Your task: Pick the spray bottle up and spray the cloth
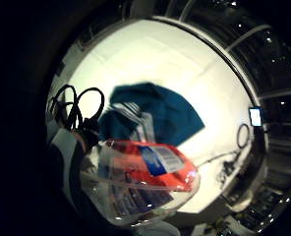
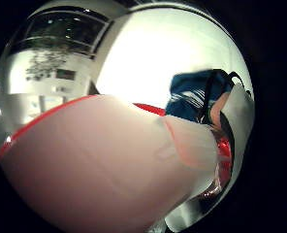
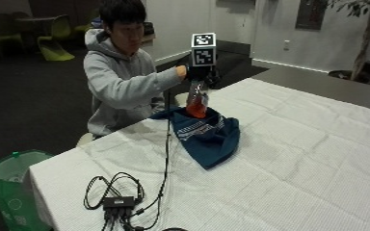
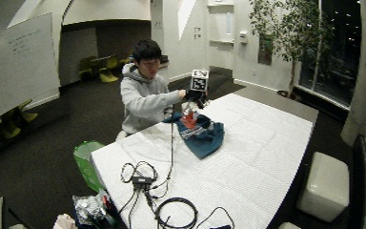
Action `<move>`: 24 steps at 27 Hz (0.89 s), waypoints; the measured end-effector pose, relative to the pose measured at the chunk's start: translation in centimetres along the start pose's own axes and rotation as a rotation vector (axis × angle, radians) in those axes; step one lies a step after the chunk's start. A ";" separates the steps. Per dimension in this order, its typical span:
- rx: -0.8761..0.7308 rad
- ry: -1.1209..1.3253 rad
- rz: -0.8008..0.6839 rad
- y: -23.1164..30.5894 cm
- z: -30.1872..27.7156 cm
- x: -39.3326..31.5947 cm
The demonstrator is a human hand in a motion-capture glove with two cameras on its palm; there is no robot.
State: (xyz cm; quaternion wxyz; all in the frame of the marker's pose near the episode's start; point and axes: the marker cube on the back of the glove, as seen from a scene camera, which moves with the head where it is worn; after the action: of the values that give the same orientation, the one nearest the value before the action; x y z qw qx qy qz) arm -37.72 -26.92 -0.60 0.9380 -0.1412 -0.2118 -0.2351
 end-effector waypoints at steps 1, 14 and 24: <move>0.044 -0.063 -0.020 -0.3 -0.2 -1.0; 0.293 -0.775 -0.198 -4.3 5.8 -9.6; 0.201 -0.860 -0.201 -6.3 13.5 -9.3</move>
State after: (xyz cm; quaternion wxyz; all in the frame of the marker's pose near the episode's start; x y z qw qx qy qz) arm -52.83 -23.77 7.88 0.7463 -0.1131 -0.6169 -0.2231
